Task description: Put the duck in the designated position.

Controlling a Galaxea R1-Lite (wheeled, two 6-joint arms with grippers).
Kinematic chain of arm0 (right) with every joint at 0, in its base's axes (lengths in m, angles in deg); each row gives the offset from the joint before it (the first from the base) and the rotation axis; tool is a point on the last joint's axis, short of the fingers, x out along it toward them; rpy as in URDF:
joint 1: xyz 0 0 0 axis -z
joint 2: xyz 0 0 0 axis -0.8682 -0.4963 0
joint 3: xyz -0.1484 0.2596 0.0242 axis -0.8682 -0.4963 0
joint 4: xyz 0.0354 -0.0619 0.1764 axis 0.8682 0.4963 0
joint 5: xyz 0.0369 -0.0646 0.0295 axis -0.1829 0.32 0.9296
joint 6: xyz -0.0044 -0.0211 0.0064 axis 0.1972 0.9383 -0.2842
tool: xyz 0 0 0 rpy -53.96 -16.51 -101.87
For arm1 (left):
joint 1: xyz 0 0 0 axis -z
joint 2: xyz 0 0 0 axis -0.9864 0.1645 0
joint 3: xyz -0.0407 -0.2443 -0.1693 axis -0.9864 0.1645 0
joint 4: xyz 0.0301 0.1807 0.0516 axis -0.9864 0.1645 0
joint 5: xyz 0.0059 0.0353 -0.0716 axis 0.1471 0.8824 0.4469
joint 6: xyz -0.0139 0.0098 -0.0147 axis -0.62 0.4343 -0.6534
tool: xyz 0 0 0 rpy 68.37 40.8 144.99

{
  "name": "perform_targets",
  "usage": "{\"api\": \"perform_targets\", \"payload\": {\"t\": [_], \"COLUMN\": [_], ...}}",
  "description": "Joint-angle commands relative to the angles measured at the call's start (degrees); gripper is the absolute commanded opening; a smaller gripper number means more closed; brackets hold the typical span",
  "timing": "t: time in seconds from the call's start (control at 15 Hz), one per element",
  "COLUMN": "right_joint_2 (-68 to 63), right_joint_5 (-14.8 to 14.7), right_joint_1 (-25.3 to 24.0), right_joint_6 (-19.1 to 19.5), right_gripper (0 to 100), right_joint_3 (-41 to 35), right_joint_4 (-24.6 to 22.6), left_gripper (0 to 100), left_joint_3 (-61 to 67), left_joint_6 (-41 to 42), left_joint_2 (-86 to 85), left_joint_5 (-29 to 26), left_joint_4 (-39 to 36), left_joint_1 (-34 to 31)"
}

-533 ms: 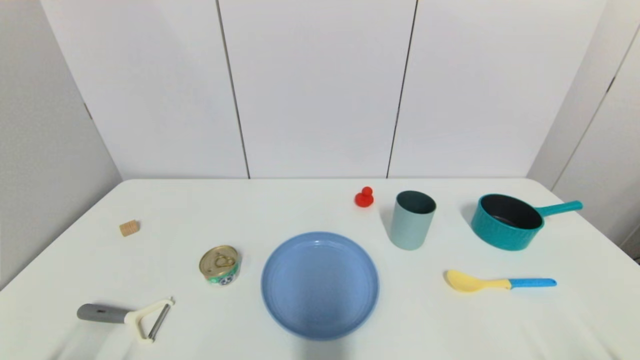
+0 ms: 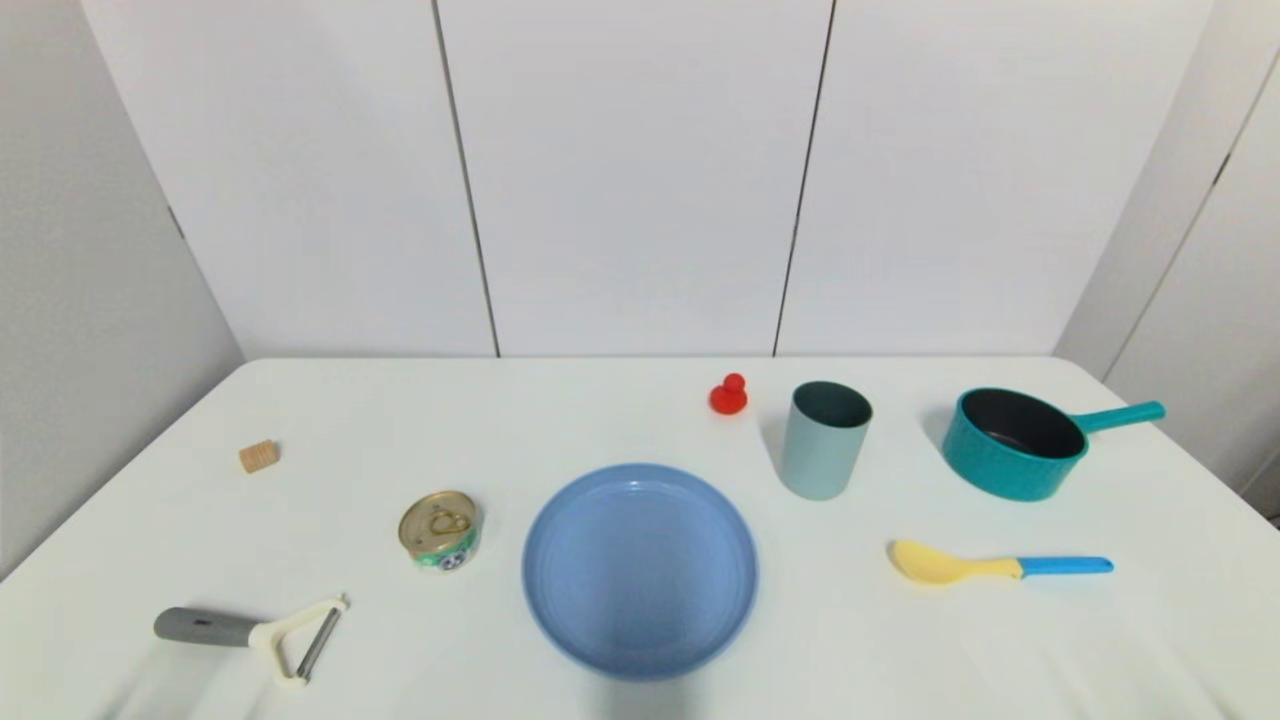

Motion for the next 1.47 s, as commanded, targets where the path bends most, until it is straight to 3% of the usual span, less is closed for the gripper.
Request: {"api": "perform_targets", "payload": {"t": [0.07, 0.4, 0.87, 1.07, 1.4, 1.47], "right_joint_2": [0.0, 0.0, 0.0, 0.0, 0.0, 0.0], "right_joint_5": [0.0, 0.0, 0.0, 0.0, 0.0, 0.0], "right_joint_1": [0.1, 0.0, 0.0, 0.1, 0.1, 0.0], "right_joint_6": [0.0, 0.0, 0.0, 0.0, 0.0, 0.0], "right_gripper": [100, 100, 100, 100, 100, 100], "right_joint_3": [-0.5, -0.5, -0.5, -0.5, -0.5, -0.5], "right_joint_4": [0.0, 0.1, 0.0, 0.0, 0.0, 0.0], "left_gripper": [100, 100, 100, 100, 100, 100], "left_joint_3": [0.0, -13.2, -51.9, -71.7, -109.6, -113.3], "left_joint_6": [-3.3, -1.5, -1.2, 0.4, 13.8, 16.5], "left_joint_2": [4.7, 19.1, 41.3, 53.7, 74.4, 77.1], "left_joint_5": [3.0, 2.6, 1.2, -0.1, -6.8, -6.7], "left_joint_4": [0.0, 0.5, 15.2, 25.2, 55.1, 57.2], "left_joint_1": [0.0, 1.4, 7.5, 9.3, 10.1, 11.9]}}
